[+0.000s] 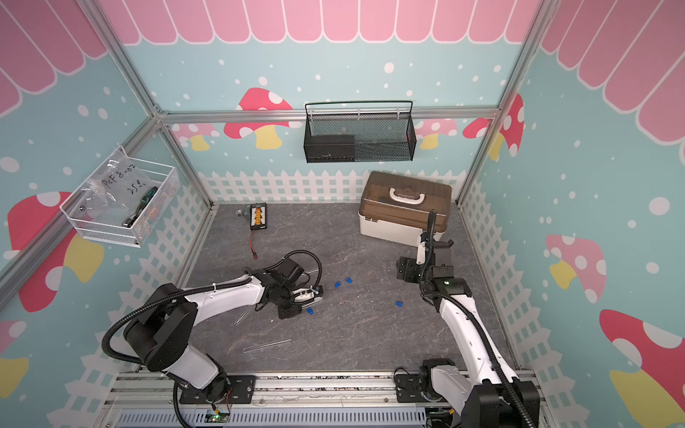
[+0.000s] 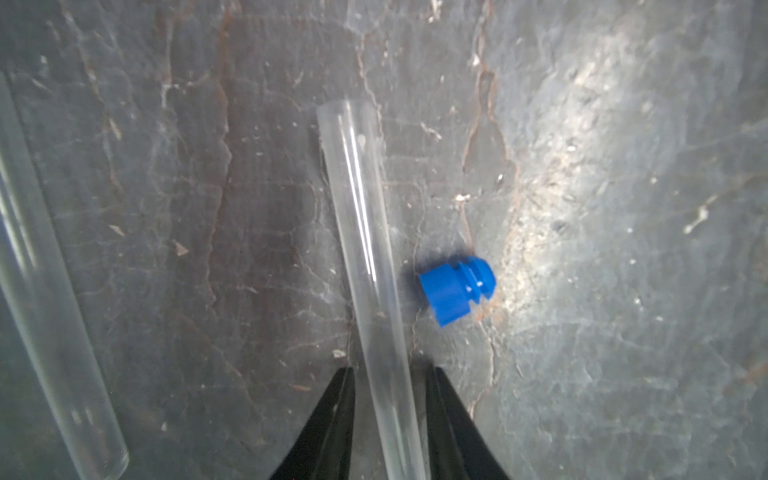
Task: Insert stoppers into test tubes
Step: Pick up the test tube at the center of the board.
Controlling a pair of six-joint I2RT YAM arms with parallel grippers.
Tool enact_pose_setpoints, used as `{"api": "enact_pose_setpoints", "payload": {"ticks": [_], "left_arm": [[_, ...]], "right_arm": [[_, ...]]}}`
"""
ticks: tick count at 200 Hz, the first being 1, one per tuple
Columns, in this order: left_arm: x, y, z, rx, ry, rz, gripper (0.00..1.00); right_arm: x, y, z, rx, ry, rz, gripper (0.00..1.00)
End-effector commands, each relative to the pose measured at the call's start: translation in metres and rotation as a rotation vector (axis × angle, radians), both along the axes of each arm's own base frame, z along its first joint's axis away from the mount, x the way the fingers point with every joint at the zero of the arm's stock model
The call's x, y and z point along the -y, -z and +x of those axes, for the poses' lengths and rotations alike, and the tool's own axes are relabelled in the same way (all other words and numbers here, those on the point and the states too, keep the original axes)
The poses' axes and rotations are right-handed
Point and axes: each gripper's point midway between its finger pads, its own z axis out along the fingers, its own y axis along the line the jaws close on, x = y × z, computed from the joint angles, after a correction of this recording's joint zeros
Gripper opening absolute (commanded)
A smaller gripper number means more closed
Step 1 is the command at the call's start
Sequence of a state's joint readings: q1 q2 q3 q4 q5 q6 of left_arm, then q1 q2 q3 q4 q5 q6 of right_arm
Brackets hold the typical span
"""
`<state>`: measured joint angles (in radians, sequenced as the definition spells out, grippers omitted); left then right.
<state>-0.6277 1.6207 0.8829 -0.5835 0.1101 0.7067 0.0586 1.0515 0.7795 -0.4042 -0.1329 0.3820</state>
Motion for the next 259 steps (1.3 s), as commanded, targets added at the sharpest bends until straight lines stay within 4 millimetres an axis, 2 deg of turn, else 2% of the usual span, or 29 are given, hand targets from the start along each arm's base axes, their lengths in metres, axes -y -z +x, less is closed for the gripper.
{"api": "enact_pose_setpoints", "payload": {"ticks": [1,120,152,174,213,259], "left_arm": [[0.0,0.001,-0.001,-0.039,-0.007,-0.007,0.32],[-0.007,0.008,0.003,-0.056,-0.03,0.027,0.17],[-0.008,0.003,0.007,-0.031,-0.033,0.022,0.12],[-0.006,-0.007,0.015,0.03,-0.037,-0.01,0.1],[0.001,-0.036,0.028,0.168,-0.047,-0.141,0.09],[0.019,-0.069,0.03,0.321,0.012,-0.347,0.09]], "right_arm": [[-0.002,0.004,-0.002,-0.013,-0.013,0.001,0.85],[-0.001,0.006,-0.001,-0.018,-0.007,-0.001,0.85],[-0.003,0.007,-0.001,-0.026,-0.011,0.013,0.85],[-0.007,0.009,-0.001,-0.045,-0.017,0.04,0.84],[-0.035,0.015,-0.002,-0.131,-0.103,0.115,0.81],[-0.105,0.014,-0.016,-0.229,-0.305,0.254,0.78]]}}
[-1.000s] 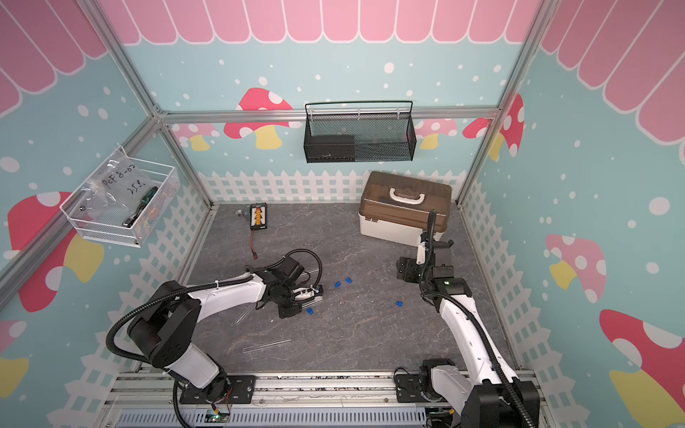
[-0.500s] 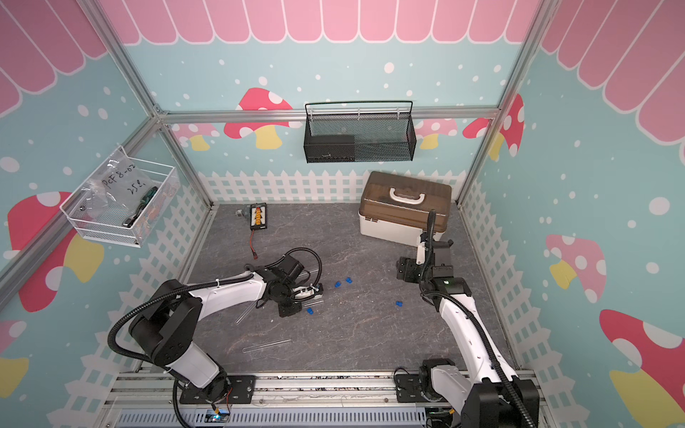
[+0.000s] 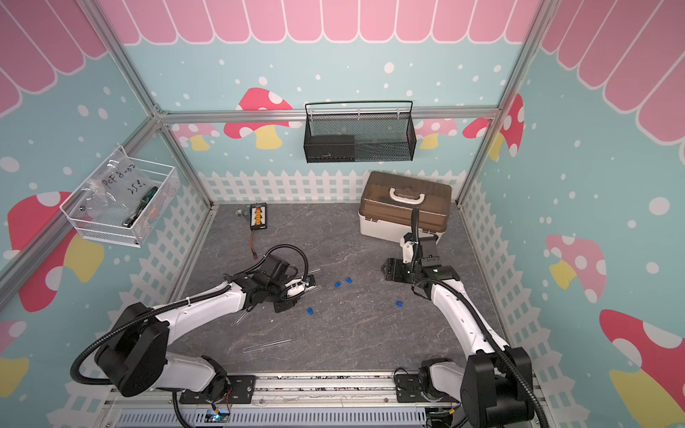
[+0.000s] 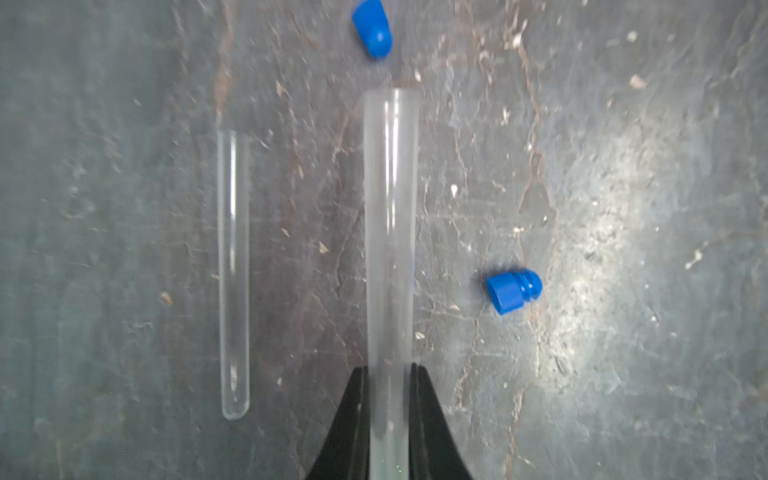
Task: Insert stoppers into test tubes
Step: Pick up the test tube at the center of the board.
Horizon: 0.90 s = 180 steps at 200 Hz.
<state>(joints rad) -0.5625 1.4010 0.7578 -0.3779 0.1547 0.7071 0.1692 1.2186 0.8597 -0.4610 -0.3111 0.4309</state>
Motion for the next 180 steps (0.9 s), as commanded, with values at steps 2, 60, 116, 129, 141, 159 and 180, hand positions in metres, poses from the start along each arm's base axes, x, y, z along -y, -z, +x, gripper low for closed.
{"api": "enact_pose_setpoints", "payload": {"ticks": [2,60,116,129,141,159,180], "left_arm": [[0.019,-0.022,0.004,0.109,0.067,-0.142,0.1],[0.03,-0.046,-0.003,0.221,0.139,-0.264,0.1],[0.031,-0.046,-0.005,0.218,0.149,-0.269,0.1],[0.031,-0.046,-0.005,0.214,0.15,-0.268,0.1],[0.032,-0.046,-0.005,0.214,0.151,-0.269,0.1],[0.032,-0.047,-0.005,0.216,0.153,-0.273,0.1],[0.032,-0.048,-0.005,0.221,0.155,-0.279,0.1]], "right_arm": [[-0.043,-0.008,-0.013,-0.063,-0.112,0.116,0.78],[-0.136,-0.017,-0.035,-0.165,-0.31,0.33,0.74],[-0.177,-0.027,-0.041,-0.182,-0.39,0.38,0.73],[-0.184,-0.027,-0.042,-0.186,-0.399,0.377,0.72],[-0.189,-0.026,-0.042,-0.192,-0.403,0.372,0.7],[-0.197,-0.021,-0.041,-0.206,-0.406,0.363,0.67],[-0.204,-0.018,-0.04,-0.215,-0.411,0.357,0.63]]}}
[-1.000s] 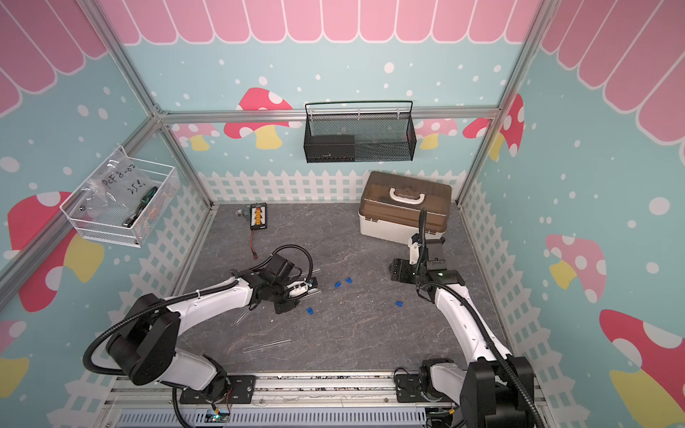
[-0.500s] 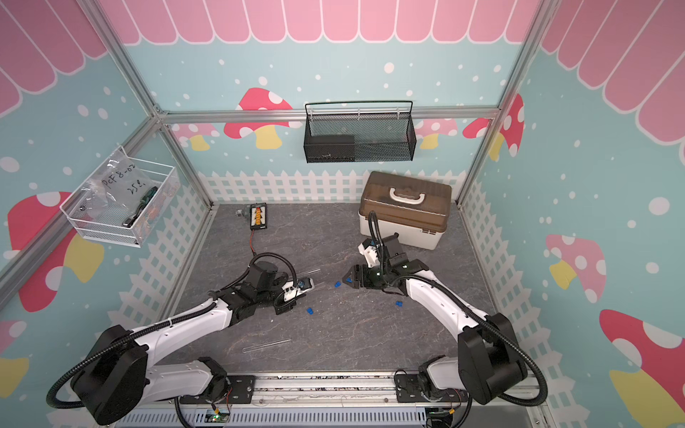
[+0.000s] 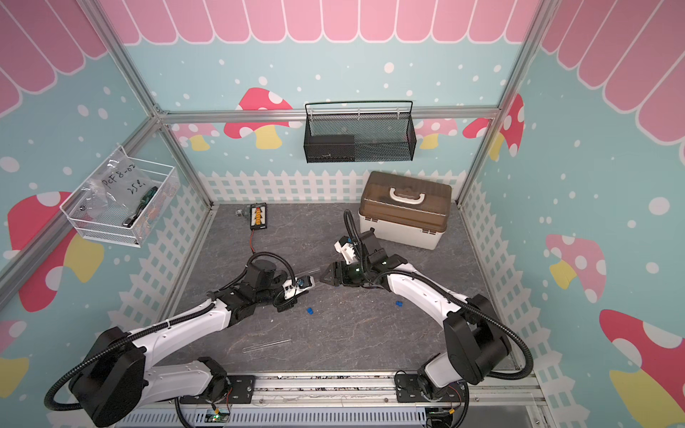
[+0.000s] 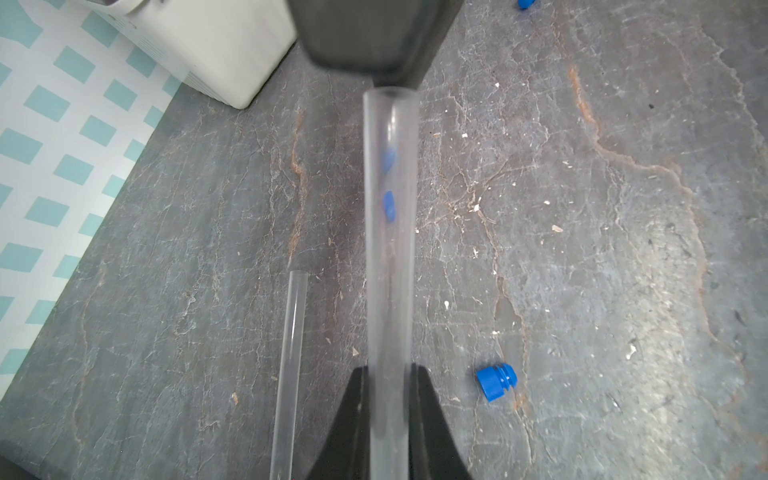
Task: Insert stoppers into test tubes
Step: Pick up the test tube at the center of the board.
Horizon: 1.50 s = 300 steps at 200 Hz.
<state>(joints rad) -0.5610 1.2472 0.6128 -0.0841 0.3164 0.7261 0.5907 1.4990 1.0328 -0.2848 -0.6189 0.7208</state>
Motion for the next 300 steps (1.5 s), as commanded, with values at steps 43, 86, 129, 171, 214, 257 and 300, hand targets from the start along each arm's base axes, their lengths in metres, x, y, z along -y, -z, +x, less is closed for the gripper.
{"api": "enact_pose_setpoints", "payload": {"ticks": [43,86,129,171,214,257,300], "left_arm": [[0.002,-0.003,-0.002,0.028,0.036,-0.013,0.1],[0.002,-0.004,-0.002,0.033,0.037,-0.014,0.1],[0.002,-0.007,-0.003,0.048,0.042,-0.019,0.1],[0.001,-0.008,-0.004,0.064,0.045,-0.021,0.1],[0.0,-0.008,-0.004,0.078,0.049,-0.016,0.1],[0.0,-0.009,-0.004,0.086,0.052,-0.016,0.1],[-0.001,-0.01,-0.004,0.095,0.047,-0.015,0.15]], "right_arm": [[-0.024,0.001,0.003,-0.028,-0.013,0.011,0.46],[-0.027,0.005,0.0,-0.041,-0.022,0.013,0.35],[-0.029,0.002,-0.001,-0.042,-0.03,0.029,0.27],[-0.031,-0.001,-0.004,-0.042,-0.039,0.043,0.23],[-0.032,-0.001,-0.005,-0.044,-0.049,0.056,0.2],[-0.032,0.001,-0.006,-0.05,-0.052,0.057,0.14],[-0.034,-0.003,-0.008,-0.049,-0.064,0.073,0.1]]}}
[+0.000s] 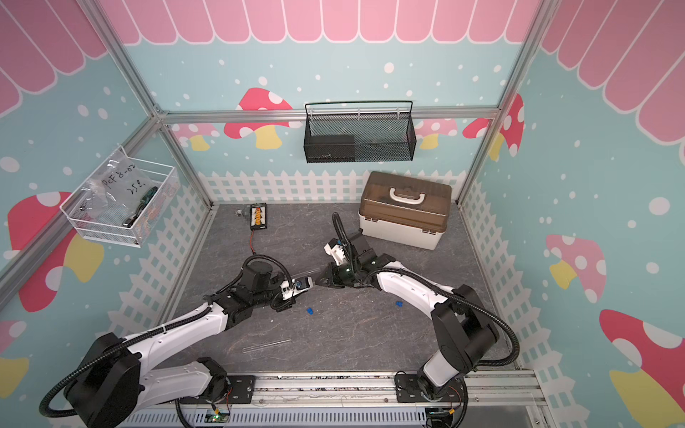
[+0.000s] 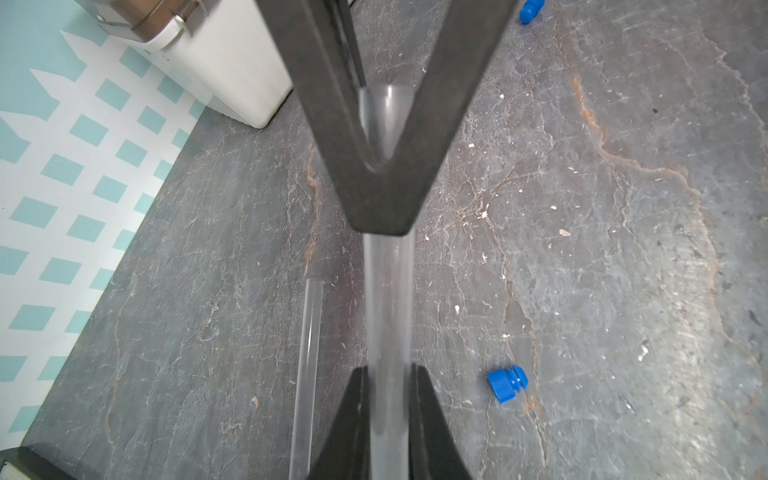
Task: Insert stoppers into test tubes
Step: Pick up the test tube at the center of the board.
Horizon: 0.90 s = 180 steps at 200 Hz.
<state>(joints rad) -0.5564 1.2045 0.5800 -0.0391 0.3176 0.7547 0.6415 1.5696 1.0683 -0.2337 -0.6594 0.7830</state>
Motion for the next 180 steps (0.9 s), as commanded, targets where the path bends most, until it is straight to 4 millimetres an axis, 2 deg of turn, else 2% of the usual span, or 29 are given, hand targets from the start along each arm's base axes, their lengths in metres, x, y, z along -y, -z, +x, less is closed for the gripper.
{"api": "enact_pose_setpoints", "payload": {"ticks": [1,22,52,124,180], "left_arm": [[0.0,-0.001,-0.004,0.031,0.032,0.003,0.16],[-0.001,-0.004,-0.001,0.057,0.011,-0.014,0.32],[0.0,-0.008,-0.001,0.073,0.009,-0.037,0.4],[0.001,-0.012,0.001,0.083,0.003,-0.058,0.38],[0.001,-0.012,0.0,0.085,0.006,-0.053,0.24]], "right_arm": [[-0.007,-0.005,-0.002,0.004,-0.022,0.035,0.1],[-0.007,-0.009,-0.003,0.005,-0.028,0.046,0.09],[-0.008,-0.018,-0.005,0.011,-0.036,0.071,0.08],[-0.017,-0.027,-0.012,-0.004,-0.07,0.13,0.08],[-0.018,-0.024,-0.013,-0.009,-0.072,0.13,0.08]]}}
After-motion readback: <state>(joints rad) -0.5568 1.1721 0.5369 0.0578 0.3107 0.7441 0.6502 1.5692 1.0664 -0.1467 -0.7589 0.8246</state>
